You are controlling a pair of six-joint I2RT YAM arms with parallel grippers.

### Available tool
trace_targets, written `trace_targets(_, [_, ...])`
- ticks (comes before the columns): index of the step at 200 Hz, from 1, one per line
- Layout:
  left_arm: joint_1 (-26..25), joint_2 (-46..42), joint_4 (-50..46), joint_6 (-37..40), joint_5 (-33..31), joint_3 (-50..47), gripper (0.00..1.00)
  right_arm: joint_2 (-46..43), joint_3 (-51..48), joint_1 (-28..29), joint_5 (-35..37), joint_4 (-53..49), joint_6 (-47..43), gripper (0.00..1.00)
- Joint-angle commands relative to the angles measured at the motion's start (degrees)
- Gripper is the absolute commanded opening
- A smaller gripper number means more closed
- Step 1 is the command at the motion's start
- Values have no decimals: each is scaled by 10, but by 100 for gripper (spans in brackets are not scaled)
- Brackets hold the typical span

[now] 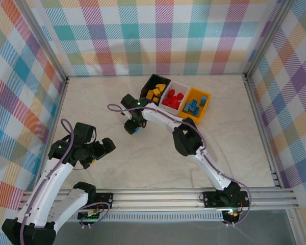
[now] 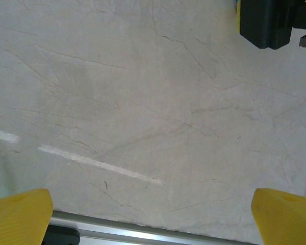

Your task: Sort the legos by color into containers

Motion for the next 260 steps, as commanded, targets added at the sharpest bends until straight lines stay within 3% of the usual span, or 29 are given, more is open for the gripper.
trace_targets(1, [7,9,-10,17,7,16,100,31,13,18,3,7,-11,72])
trace_targets(52, [10,17,-5,27,4,20,100,25,13,21,-5,4,17,42])
trace_targets(95, [11,28,16,32,-11,22,100,-29,-29,21,-25,25,65,35])
trace_targets(143, [11,28,76,37,-27,17,100,-164,-126,0,-76,23,140,31])
trace_targets(167, [11,30,109,50,-33,19,100,-267,-209,-60,-90,41,180,30])
trace_targets(200, [11,54,134,82,-55,41,100,-379,-302,-194,-112,71,274,31])
trace_targets(232, [12,86,134,114,-76,79,100,-398,-325,-308,-132,78,359,31])
trace_targets(260, [12,97,137,126,-76,89,100,-373,-317,-361,-127,91,392,31])
